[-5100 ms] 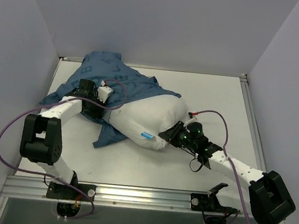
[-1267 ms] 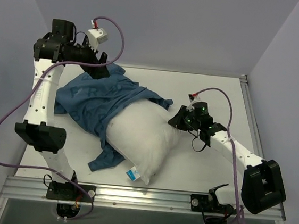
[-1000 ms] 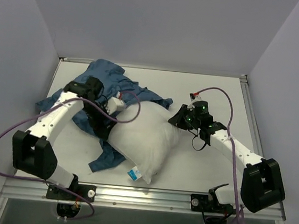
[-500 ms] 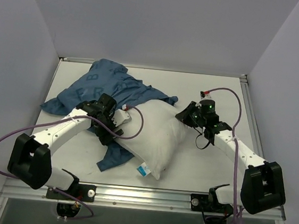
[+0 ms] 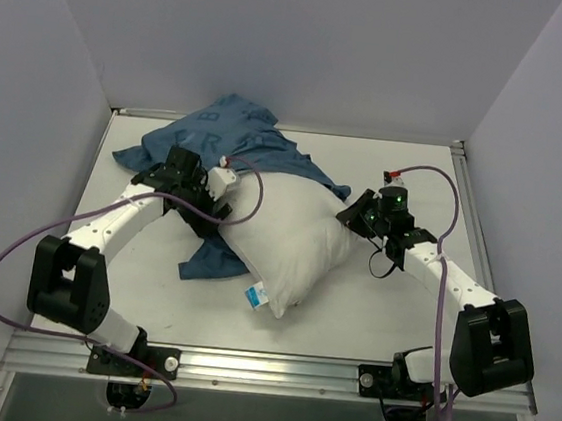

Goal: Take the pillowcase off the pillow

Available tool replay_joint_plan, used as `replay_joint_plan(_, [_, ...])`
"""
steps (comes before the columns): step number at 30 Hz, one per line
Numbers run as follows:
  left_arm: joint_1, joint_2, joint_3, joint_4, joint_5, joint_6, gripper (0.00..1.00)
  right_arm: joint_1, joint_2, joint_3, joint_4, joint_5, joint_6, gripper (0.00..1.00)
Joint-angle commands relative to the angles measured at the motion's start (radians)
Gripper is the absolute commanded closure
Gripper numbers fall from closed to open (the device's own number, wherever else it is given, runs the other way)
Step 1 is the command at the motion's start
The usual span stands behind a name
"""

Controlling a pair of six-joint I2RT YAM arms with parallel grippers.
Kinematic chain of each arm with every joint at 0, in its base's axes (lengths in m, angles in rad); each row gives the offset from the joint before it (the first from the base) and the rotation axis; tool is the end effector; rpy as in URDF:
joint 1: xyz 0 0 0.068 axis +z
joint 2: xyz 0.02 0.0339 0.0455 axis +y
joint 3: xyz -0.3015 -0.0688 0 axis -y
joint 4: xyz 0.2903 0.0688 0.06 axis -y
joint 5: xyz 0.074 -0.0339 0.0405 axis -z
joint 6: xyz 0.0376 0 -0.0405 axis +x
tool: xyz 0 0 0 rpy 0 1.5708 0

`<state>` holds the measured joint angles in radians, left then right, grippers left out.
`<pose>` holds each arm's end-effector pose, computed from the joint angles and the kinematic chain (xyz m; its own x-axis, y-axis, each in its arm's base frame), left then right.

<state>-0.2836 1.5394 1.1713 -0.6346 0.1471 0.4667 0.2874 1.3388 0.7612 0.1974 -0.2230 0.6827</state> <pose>0.3468 -0.1068 0.2726 -0.5641 0.6280 -0.5361 0.6789 0.7223 0.1317 0.3135 0.1013 0.2576 -0.5748 0.4717 -0.6687 -0.1428 0.7468 0.6495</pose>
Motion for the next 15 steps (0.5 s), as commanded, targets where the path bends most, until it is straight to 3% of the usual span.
replay_joint_plan(1, [-0.012, -0.093, -0.085, -0.115, 0.357, 0.192, 0.02, -0.013, -0.006, 0.038, -0.015, 0.062, -0.017, 1.0])
replay_joint_plan(3, [-0.012, -0.122, -0.11, -0.209, 0.405, 0.259, 0.03, -0.013, -0.009, 0.039, -0.023, 0.065, -0.02, 1.0])
replay_joint_plan(5, [-0.014, -0.119, -0.143, -0.209, 0.346, 0.273, 0.04, -0.011, -0.006, 0.041, -0.026, 0.068, -0.025, 1.0])
replay_joint_plan(9, [-0.005, -0.081, -0.222, 0.007, 0.139, 0.176, 0.06, -0.011, -0.003, 0.041, -0.021, 0.07, -0.028, 1.0])
replay_joint_plan(13, [-0.06, 0.005, -0.203, 0.128, 0.169, 0.095, 0.06, -0.011, -0.001, 0.064, -0.05, 0.083, -0.048, 1.0])
replay_joint_plan(15, [-0.101, 0.051, -0.232, 0.209, 0.111, 0.086, 0.06, -0.013, -0.004, 0.079, -0.072, 0.091, -0.064, 1.0])
